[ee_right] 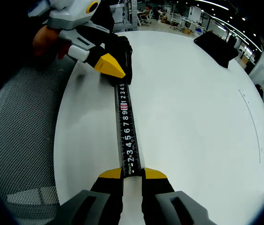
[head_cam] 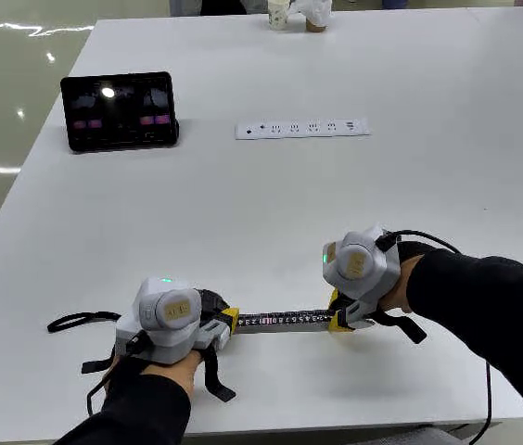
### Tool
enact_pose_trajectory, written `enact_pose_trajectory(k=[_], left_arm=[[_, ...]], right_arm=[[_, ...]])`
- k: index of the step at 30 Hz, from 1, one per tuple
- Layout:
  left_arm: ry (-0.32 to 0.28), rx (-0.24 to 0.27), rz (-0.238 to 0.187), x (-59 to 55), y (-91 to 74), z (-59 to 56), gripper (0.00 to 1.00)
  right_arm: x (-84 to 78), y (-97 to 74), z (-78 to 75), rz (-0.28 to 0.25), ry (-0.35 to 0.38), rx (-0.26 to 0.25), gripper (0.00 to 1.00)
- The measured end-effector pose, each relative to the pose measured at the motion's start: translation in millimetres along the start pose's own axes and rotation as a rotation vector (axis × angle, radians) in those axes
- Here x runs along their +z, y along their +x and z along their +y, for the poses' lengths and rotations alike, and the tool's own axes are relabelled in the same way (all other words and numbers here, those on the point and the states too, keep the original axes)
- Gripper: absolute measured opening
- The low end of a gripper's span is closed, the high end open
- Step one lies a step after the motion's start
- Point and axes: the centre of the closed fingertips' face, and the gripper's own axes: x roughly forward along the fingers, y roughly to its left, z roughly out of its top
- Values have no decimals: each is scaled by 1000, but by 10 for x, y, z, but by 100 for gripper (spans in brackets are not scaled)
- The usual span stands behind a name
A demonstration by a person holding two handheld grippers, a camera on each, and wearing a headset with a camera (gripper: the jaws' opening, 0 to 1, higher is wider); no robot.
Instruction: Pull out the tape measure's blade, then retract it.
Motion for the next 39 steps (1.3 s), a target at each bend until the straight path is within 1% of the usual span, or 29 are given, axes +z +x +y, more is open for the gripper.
enact_pose_trajectory(k=[5, 15, 17, 22, 27, 34, 39], left_arm=[[2, 1, -4, 1, 3, 1, 60], [1, 1, 6, -3, -1, -1, 60], [2, 2, 2, -2, -2, -1, 60], [1, 1, 5, 0, -4, 0, 60], [1, 1, 9, -3, -7, -1, 60], [2, 1, 6, -2, -8, 2, 60], [1, 1, 7, -1, -10, 0, 60]], right_arm=[[28, 10, 14, -8, -6, 10, 11], [75, 29, 17, -12, 1, 6, 11], [85, 32, 14, -15, 1, 6, 11], [120, 51, 15, -34, 7, 10, 11], [164, 67, 20, -32, -2, 19, 11], [190, 75, 24, -39, 3, 17, 11], [203, 82, 34, -27, -14, 10, 11]])
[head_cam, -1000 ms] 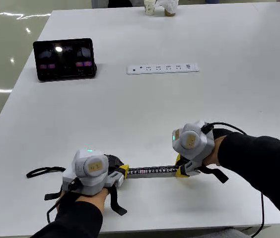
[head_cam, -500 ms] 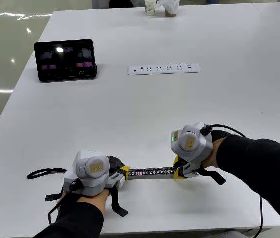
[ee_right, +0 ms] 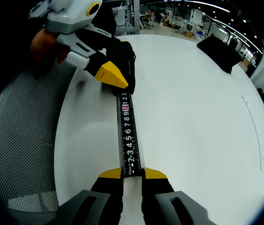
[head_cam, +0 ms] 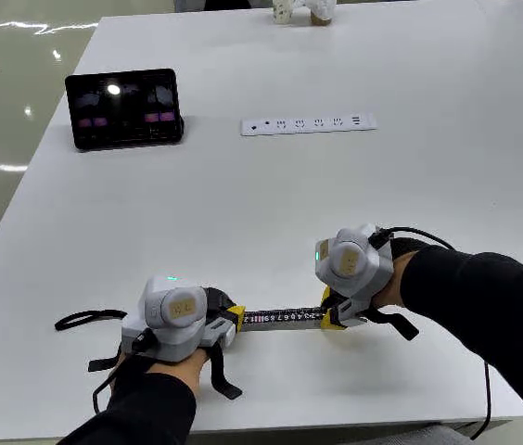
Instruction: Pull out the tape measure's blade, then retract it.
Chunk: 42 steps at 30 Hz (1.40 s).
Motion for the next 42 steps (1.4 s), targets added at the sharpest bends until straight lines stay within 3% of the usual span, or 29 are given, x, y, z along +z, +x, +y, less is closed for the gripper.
enact_pose_trajectory(k=[28, 42], left_arm=[[-2, 0, 4, -9, 8, 3, 60], [-3, 0, 4, -11, 3, 2, 60]], right_arm=[[94, 45, -7, -17, 15, -5, 11], [162, 71, 3, -50, 1, -8, 11]])
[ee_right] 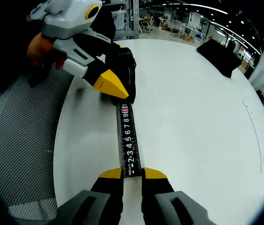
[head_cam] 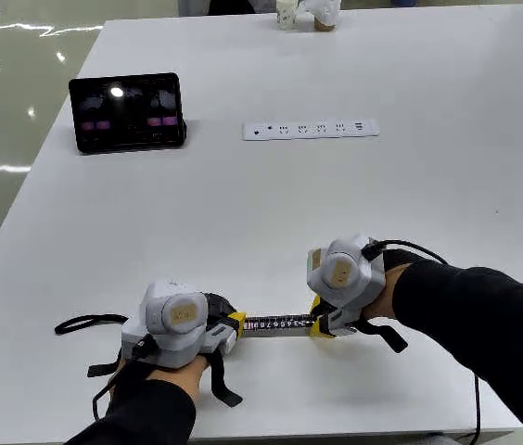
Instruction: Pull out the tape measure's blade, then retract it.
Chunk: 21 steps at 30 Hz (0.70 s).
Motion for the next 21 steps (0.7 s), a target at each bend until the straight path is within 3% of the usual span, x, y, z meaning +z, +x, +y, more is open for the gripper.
enact_pose_trajectory(k=[3, 21], left_arm=[[1, 0, -2, 1, -4, 1, 60], [-12, -6, 1, 3, 2, 2, 60]], right_arm=[[33, 7, 2, -21, 3, 0, 11], [97, 37, 0, -30, 6, -10, 11]])
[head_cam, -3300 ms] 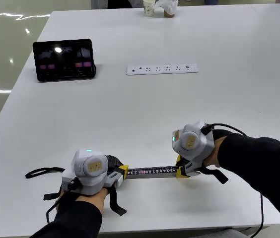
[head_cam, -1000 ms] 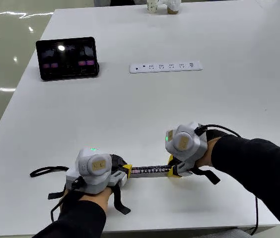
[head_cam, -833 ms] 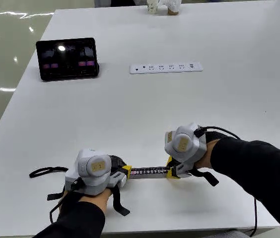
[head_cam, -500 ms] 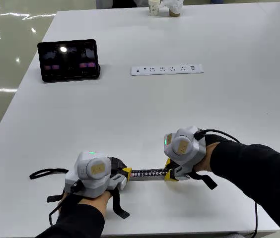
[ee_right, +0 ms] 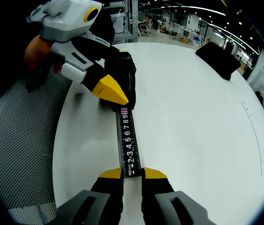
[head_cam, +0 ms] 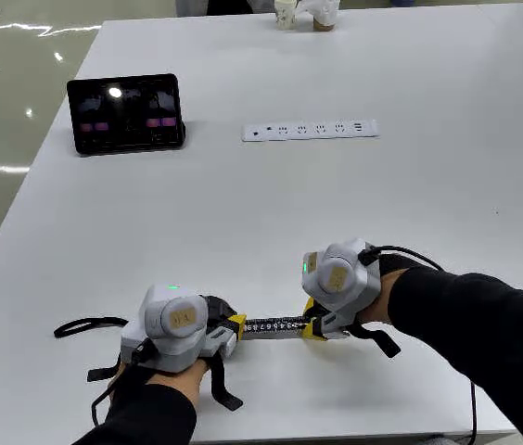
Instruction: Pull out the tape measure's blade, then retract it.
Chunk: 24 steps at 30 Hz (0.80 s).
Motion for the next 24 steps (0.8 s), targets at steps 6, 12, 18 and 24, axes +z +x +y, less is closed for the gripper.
enact_pose_trajectory(k=[6, 12, 18, 24], left_arm=[[0, -2, 4, 1, 4, 2, 59], [5, -1, 4, -1, -3, -3, 59], [7, -4, 4, 2, -8, -2, 59], [10, -12, 4, 3, -13, -2, 59]], right_arm=[[31, 11, -4, -26, 30, 6, 11], [58, 31, 2, -26, 20, 1, 11], [79, 44, 6, -32, 13, 1, 11], [98, 55, 12, -37, 15, 1, 11]])
